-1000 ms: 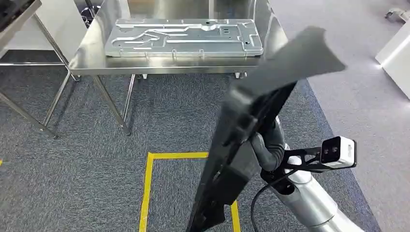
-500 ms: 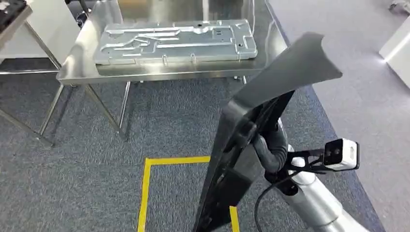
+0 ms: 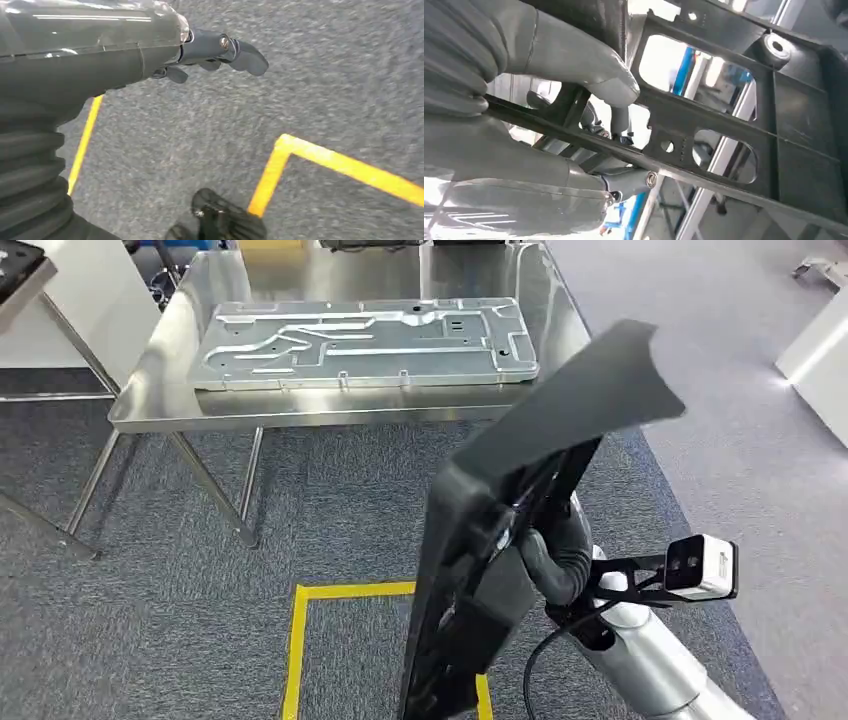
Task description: Take the parts from the cabinet and place them on the table.
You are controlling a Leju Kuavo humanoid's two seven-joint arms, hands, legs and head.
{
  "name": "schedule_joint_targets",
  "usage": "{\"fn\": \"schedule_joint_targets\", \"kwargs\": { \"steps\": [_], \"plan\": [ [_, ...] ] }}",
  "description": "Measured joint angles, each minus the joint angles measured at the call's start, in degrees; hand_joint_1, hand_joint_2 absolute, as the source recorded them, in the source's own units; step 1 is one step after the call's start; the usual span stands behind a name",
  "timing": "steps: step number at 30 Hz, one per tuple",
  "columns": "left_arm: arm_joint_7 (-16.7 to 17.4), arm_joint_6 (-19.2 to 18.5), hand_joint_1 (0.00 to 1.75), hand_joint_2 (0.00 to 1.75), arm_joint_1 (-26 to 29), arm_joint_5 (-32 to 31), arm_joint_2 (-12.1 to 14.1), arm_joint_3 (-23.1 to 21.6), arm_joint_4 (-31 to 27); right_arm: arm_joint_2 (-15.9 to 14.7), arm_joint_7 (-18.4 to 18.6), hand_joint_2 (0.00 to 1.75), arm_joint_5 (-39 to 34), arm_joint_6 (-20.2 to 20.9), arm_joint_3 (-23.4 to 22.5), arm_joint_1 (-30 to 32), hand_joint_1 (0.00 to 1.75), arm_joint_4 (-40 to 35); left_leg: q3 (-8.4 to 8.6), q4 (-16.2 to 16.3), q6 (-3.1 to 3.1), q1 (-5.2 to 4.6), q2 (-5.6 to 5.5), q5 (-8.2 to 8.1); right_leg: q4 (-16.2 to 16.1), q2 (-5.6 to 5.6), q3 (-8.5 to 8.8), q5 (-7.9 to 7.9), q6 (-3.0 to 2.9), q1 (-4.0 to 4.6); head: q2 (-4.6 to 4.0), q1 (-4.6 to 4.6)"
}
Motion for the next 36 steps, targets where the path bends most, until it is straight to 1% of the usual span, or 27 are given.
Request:
{"fn": "schedule_joint_targets", "kwargs": {
  "steps": [2,3,4,5,7,8,9,10,12,13,15,17,18,19,20,21,23,24,27,29,30,31,32,33,34,35,36],
  "plan": [
    [-0.11,0.07,0.00,1.75,-0.09,0.00,0.00,0.00,0.02,0.00,0.00,1.75,0.13,0.02,0.02,0.55,1.75,0.00,0.43,0.01,0.01,0.00,-0.04,-0.67,7.30,-0.04,-5.24,-3.74,0.83,-0.48,0.00,0.00],
    [-0.13,0.07,0.00,1.75,-0.05,0.00,0.00,0.00,0.00,-0.02,0.00,1.75,0.15,0.02,0.00,0.74,1.75,0.00,0.82,0.04,-0.10,0.03,-0.09,-1.07,8.54,-0.07,-6.85,-4.07,1.08,-0.66,0.00,-0.02],
    [-0.13,0.07,0.00,1.75,0.00,-0.02,0.00,0.00,0.02,-0.13,0.00,1.75,0.15,0.02,-0.02,0.80,1.75,0.00,1.34,0.05,-0.22,0.09,-0.14,-1.50,7.40,-0.09,-7.19,-2.93,1.38,-0.86,0.00,0.00],
    [-0.17,0.04,0.00,1.75,0.05,-0.02,0.00,0.02,0.02,-0.26,0.00,1.75,0.13,0.00,-0.09,0.79,1.75,-0.02,2.03,0.08,-0.42,0.18,-0.17,-2.05,4.07,-0.12,-6.53,-0.48,1.61,-1.04,0.00,0.00],
    [-0.26,0.02,0.00,1.75,-0.03,-0.15,-0.09,0.04,0.02,-0.46,0.00,1.75,-0.02,0.02,-0.33,0.87,1.75,-0.02,3.66,0.14,-0.99,0.38,-0.17,-3.43,-5.94,-0.45,-3.30,6.96,1.66,-1.19,0.00,0.00],
    [-0.33,0.00,0.00,1.75,-0.08,-0.17,-0.07,0.04,0.02,-0.74,0.00,1.75,-0.11,0.02,-0.46,0.99,1.75,0.02,4.35,0.33,-1.41,0.30,-0.24,-3.94,-6.99,-0.59,-3.24,7.29,1.16,-0.94,0.00,-0.02],
    [-0.46,0.00,0.00,1.75,-0.21,-0.22,-0.07,0.04,0.00,-0.89,0.00,1.75,-0.22,0.00,-0.50,0.93,1.75,-0.02,4.06,0.23,-1.84,0.28,-0.31,-4.23,-7.36,-0.77,-3.26,5.84,0.41,-0.45,0.00,0.07],
    [-0.55,-0.04,0.00,1.75,-0.20,-0.28,-0.07,0.04,0.02,-1.07,0.00,1.75,-0.33,-0.02,-0.57,1.08,1.75,-0.26,3.97,-0.02,-2.31,0.30,-0.19,-4.57,-7.27,-0.65,-3.20,7.01,-0.25,-0.35,0.00,0.02],
    [-0.66,-0.04,0.00,1.75,-0.17,-0.37,-0.07,0.04,0.02,-1.24,0.00,1.75,-0.46,-0.04,-0.76,1.08,1.75,-0.52,4.87,0.56,-2.95,0.23,-0.12,-4.28,-7.48,-0.44,-2.60,6.39,-1.19,-0.44,0.00,0.02],
    [-0.68,-0.04,0.00,1.75,-0.29,-0.37,0.11,0.04,0.00,-1.33,0.00,1.75,-0.46,-0.04,-0.92,1.21,1.75,-0.72,4.22,1.88,-3.11,0.43,0.00,-4.53,-7.95,-0.38,-1.62,6.31,-1.58,-0.76,0.00,0.00],
    [-0.74,-0.09,0.00,1.75,-0.34,-0.50,0.09,0.02,0.02,-1.44,0.00,1.75,-0.66,-0.22,-1.03,0.96,1.75,-1.16,0.51,8.43,-3.38,0.55,-0.08,-5.36,-8.02,-0.38,-0.68,5.51,-2.26,-0.64,0.00,0.00],
    [-0.76,-0.24,0.00,1.75,-0.31,-0.63,0.15,0.02,0.02,-1.44,0.13,1.75,-0.88,-0.72,-1.01,0.98,1.75,-1.31,-5.07,16.11,-3.65,0.59,-0.08,-9.13,-8.00,-0.33,0.25,4.50,-2.47,-0.37,0.00,0.00],
    [-0.72,-0.28,0.00,1.75,-0.18,-0.63,0.17,0.02,0.02,-1.44,0.41,1.75,-1.27,-1.16,-1.01,0.85,1.75,-1.35,-7.09,18.07,-3.75,0.58,-0.08,-10.07,-7.99,-0.21,0.84,3.96,-2.50,-0.27,0.00,0.00],
    [-0.70,-0.37,0.00,1.75,-0.14,-0.66,0.28,0.02,0.02,-1.42,1.05,1.75,-1.83,-1.64,-0.98,0.49,1.75,-1.51,-7.91,17.46,-3.64,0.58,-0.08,-9.43,-7.97,-0.10,1.61,3.37,-2.48,-0.19,0.00,-0.02],
    [-0.57,-0.44,0.00,1.75,-0.14,-0.68,0.31,0.04,0.02,-1.40,1.69,1.75,-2.31,-2.14,-0.96,0.04,1.75,-1.75,-7.68,15.08,-3.38,0.56,-0.08,-7.73,-7.97,-0.03,2.37,2.81,-2.45,-0.13,0.00,0.00],
    [-0.50,-0.48,0.00,1.75,-0.19,-0.72,0.46,0.04,0.02,-1.35,2.60,1.75,-2.79,-2.53,-0.90,-0.63,1.75,-2.05,-6.61,10.55,-3.00,0.52,-0.08,-4.50,-7.97,-0.02,3.39,2.12,-2.39,-0.03,0.00,0.00],
    [-0.20,-0.50,0.00,1.75,-0.14,-0.72,0.77,0.02,0.00,-1.20,3.63,1.75,-3.63,-3.30,-0.79,-1.84,1.75,-2.45,-4.83,2.45,-2.01,0.08,-0.05,3.50,-8.18,-0.05,4.75,0.84,-2.17,-0.01,0.00,0.00],
    [-0.15,-0.57,0.00,1.75,-0.23,-0.74,1.01,0.02,0.02,-1.16,4.07,1.75,-3.89,-3.48,-0.66,-2.36,1.75,-2.49,-5.05,2.62,-2.15,-0.25,-0.05,1.13,-8.20,0.16,5.24,0.51,-1.72,0.12,0.00,0.00],
    [-0.13,-0.55,0.00,1.75,-0.35,-0.70,1.36,0.02,-0.02,-1.14,4.52,1.75,-4.63,-4.44,-0.28,-3.06,1.75,-3.39,-3.78,1.53,-1.02,-0.39,-0.29,1.51,-7.81,0.03,6.12,0.78,-0.53,0.10,0.00,-0.04],
    [-0.22,-0.55,0.00,1.75,-0.52,-0.68,1.36,0.02,-0.02,-1.18,4.27,1.75,-4.66,-4.90,-0.26,-3.41,1.75,-3.74,-1.34,0.42,-0.56,-0.03,-0.46,1.18,-4.08,-0.15,4.75,1.19,-0.16,-0.10,0.00,-0.02],
    [-0.24,-0.55,0.00,1.75,-0.58,-0.61,1.38,0.02,-0.02,-1.18,3.78,1.75,-4.57,-4.96,-0.20,-3.48,1.75,-3.80,-0.78,0.19,-0.33,0.00,-0.47,0.81,-0.60,-0.16,2.59,0.71,0.07,-0.13,0.00,-0.02],
    [-0.33,-0.55,0.00,1.75,-0.66,-0.50,1.40,0.02,-0.02,-1.16,3.09,1.75,-4.29,-4.94,-0.02,-3.35,1.75,-3.82,-0.28,0.15,-0.24,0.03,-0.50,0.36,3.14,-0.19,-0.11,-0.58,0.38,-0.24,0.00,-0.02],
    [-0.42,-0.55,0.00,1.75,-0.67,-0.33,1.40,0.02,-0.02,-1.18,2.42,1.75,-3.67,-4.83,0.09,-2.89,1.75,-3.80,0.32,0.15,-0.15,0.03,-0.57,-0.28,6.65,-0.16,-3.09,-2.84,0.76,-0.40,0.00,-0.04],
    [-0.54,-0.55,0.00,1.75,-0.62,-0.26,1.40,0.04,-0.02,-1.18,1.95,1.75,-3.06,-4.83,0.15,-2.34,1.75,-3.80,0.99,0.16,-0.18,0.04,-0.69,-0.91,8.59,-0.17,-5.36,-4.79,0.93,-0.51,0.00,-0.04],
    [-0.59,-0.55,0.00,1.75,-0.47,-0.15,1.40,0.04,-0.02,-1.18,1.48,1.75,-2.60,-4.83,0.31,-1.84,1.75,-3.80,1.75,0.16,-0.26,0.05,-0.81,-1.54,8.55,-0.19,-6.58,-5.36,1.07,-0.59,0.00,-0.02],
    [-0.70,-0.55,0.00,1.75,-0.30,-0.09,1.33,0.04,-0.02,-1.16,0.97,1.75,-1.87,-4.83,0.50,-1.34,1.75,-3.82,2.75,0.16,-0.38,0.10,-0.86,-2.27,6.51,-0.24,-6.81,-4.45,1.19,-0.67,0.00,-0.04],
    [-0.72,-0.55,0.00,1.75,-0.22,0.00,1.18,0.07,-0.02,-1.11,0.57,1.75,-1.00,-4.81,0.61,-0.78,1.75,-3.82,3.80,0.16,-0.55,0.18,-0.90,-3.03,3.08,-0.26,-6.23,-2.04,1.31,-0.74,0.00,-0.04]
  ]
}}
